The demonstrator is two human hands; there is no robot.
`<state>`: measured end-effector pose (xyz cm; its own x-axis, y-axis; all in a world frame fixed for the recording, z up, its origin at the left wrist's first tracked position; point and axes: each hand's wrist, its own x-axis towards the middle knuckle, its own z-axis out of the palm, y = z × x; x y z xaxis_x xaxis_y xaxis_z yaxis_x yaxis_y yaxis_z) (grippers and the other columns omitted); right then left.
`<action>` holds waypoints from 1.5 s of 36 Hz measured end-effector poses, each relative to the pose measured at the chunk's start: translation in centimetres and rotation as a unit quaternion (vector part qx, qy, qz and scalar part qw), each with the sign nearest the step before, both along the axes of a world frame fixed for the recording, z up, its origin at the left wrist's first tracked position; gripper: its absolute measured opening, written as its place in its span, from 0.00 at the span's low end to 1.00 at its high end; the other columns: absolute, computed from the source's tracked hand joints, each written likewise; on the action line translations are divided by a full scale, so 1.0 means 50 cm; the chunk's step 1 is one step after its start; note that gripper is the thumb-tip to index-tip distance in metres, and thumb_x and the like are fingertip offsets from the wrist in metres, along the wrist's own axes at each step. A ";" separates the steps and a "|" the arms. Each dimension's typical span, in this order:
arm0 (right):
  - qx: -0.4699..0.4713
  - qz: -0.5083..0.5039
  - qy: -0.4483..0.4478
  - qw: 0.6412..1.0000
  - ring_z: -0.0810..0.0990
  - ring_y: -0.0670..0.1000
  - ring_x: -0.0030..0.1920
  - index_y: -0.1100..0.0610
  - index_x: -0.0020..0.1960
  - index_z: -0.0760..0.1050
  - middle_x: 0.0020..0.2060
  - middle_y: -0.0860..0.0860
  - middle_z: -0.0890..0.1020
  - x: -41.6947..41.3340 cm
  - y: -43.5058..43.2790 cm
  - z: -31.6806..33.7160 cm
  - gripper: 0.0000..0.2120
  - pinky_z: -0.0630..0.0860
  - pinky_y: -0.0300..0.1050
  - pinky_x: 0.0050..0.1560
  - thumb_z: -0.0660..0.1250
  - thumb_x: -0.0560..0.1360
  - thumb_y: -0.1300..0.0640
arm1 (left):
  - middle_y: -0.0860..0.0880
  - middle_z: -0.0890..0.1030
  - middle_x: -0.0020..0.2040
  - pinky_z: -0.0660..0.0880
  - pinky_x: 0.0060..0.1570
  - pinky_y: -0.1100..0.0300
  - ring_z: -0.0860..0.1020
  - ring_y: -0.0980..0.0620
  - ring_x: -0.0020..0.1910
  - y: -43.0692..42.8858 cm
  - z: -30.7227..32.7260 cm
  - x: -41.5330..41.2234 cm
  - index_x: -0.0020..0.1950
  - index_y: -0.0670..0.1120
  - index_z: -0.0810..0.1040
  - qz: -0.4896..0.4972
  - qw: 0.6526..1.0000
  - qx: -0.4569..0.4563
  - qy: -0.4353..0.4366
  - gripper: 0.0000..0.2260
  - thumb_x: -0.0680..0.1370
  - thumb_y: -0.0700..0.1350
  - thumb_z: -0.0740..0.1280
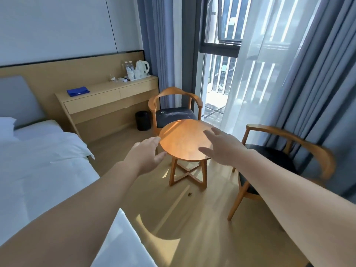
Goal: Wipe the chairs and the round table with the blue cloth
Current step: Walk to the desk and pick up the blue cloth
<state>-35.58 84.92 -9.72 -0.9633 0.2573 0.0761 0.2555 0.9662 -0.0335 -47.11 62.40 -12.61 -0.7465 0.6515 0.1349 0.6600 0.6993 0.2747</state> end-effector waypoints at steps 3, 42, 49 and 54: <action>-0.004 0.023 -0.001 1.000 0.71 0.57 0.67 0.48 0.76 0.55 0.74 0.51 0.63 -0.063 0.010 -0.011 0.33 0.77 0.53 0.60 0.57 0.76 0.34 | 0.49 0.62 0.75 0.59 0.71 0.49 0.60 0.50 0.73 -0.009 -0.017 -0.044 0.76 0.48 0.56 0.025 1.000 -0.008 -0.009 0.29 0.79 0.58 0.59; 0.015 0.329 -0.019 0.944 0.75 0.55 0.57 0.51 0.71 0.62 0.62 0.53 0.72 -0.958 0.139 -0.189 0.30 0.73 0.48 0.51 0.58 0.76 0.34 | 0.49 0.61 0.75 0.63 0.67 0.51 0.64 0.45 0.71 0.074 -0.155 -0.608 0.76 0.47 0.57 0.322 0.942 -0.037 -0.086 0.28 0.79 0.57 0.57; 0.015 0.323 -0.023 0.946 0.75 0.56 0.61 0.50 0.74 0.58 0.68 0.53 0.68 -1.131 0.058 -0.198 0.33 0.75 0.50 0.57 0.57 0.76 0.33 | 0.49 0.61 0.75 0.63 0.68 0.50 0.63 0.45 0.71 -0.010 -0.174 -0.794 0.75 0.48 0.57 0.323 0.943 -0.031 -0.076 0.28 0.79 0.58 0.57; 0.010 0.313 -0.033 0.949 0.72 0.58 0.64 0.51 0.75 0.56 0.70 0.54 0.67 -1.257 -0.017 -0.193 0.34 0.73 0.52 0.60 0.56 0.76 0.33 | 0.50 0.62 0.75 0.64 0.66 0.49 0.65 0.43 0.70 -0.079 -0.168 -0.936 0.75 0.49 0.58 0.328 0.942 -0.032 -0.066 0.28 0.78 0.59 0.57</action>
